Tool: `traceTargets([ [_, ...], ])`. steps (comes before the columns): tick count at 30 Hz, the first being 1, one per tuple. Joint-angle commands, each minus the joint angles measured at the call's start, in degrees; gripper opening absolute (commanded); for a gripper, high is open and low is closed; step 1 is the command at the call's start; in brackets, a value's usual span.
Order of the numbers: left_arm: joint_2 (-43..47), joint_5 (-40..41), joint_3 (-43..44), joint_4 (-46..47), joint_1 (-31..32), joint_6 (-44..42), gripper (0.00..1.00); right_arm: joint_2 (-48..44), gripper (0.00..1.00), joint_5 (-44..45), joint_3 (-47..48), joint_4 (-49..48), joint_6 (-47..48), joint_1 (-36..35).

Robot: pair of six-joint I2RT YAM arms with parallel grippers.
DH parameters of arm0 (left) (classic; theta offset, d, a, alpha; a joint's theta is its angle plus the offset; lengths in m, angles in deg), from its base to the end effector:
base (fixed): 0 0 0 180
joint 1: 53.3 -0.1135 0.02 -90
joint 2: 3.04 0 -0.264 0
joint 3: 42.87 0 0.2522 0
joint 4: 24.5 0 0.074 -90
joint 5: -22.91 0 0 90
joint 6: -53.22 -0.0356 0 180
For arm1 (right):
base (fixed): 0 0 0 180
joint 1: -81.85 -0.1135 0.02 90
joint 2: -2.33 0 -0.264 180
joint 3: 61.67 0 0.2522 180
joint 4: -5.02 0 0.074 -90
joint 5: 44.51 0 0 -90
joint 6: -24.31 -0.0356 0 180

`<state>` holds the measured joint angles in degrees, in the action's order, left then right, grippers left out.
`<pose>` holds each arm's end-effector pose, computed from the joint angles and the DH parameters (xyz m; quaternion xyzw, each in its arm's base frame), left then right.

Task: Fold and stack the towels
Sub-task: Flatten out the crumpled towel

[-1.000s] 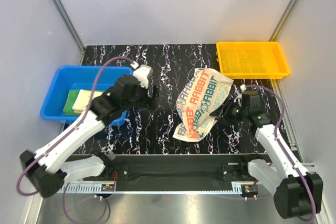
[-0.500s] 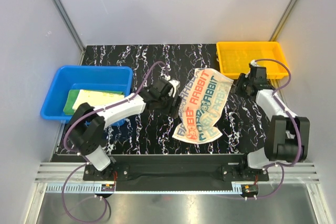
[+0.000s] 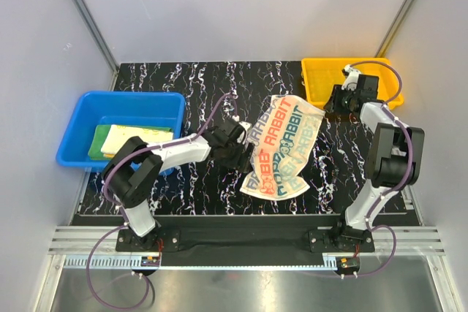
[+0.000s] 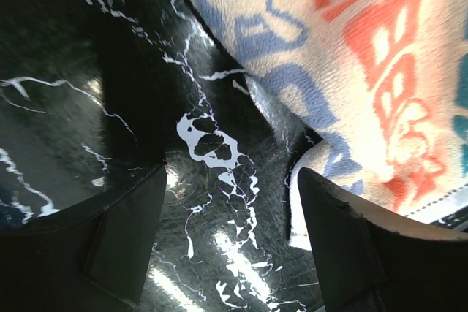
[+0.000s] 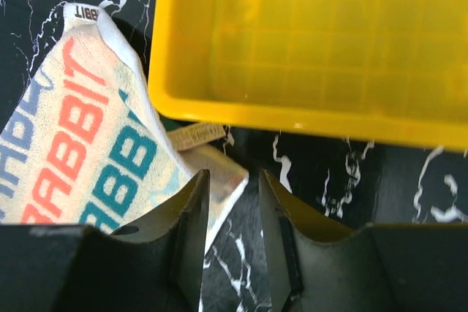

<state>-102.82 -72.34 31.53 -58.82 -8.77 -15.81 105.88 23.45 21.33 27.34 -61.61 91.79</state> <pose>0.2457 -0.2463 0.1711 0.2086 0.9415 -0.1784 0.1957 0.3928 -0.0553 0.2088 -0.0303 0.9024 0.1260 0.4109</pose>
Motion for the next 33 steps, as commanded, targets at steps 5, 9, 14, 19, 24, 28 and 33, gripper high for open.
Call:
traceTargets([
  [5,-2.0,-1.0,-1.8,3.6,1.7,1.0,0.72,4.5,0.39,-8.3,7.6,5.1,8.7,0.1],
  [9,-2.8,-0.6,-1.8,3.6,2.1,1.7,0.64,4.2,0.37,-9.1,7.1,7.0,9.7,0.1],
  [14,-2.5,1.3,-2.5,2.4,2.1,2.1,0.30,4.5,0.37,-10.8,6.5,6.6,10.6,0.1],
  [19,-1.6,1.7,-3.7,2.0,2.1,2.8,0.08,5.3,0.41,-12.9,7.6,10.1,11.2,0.1],
  [24,-1.4,0.7,-3.6,1.8,2.0,3.4,0.00,3.7,0.49,-14.8,6.2,9.6,12.1,0.1],
  [28,0.5,1.6,-3.6,0.6,2.0,3.8,0.01,2.1,0.50,-15.9,5.9,9.3,12.4,0.1],
  [33,4.1,1.5,-2.9,-0.4,2.2,4.1,0.36,0.6,0.49,-14.8,4.5,7.3,12.6,0.1],
])
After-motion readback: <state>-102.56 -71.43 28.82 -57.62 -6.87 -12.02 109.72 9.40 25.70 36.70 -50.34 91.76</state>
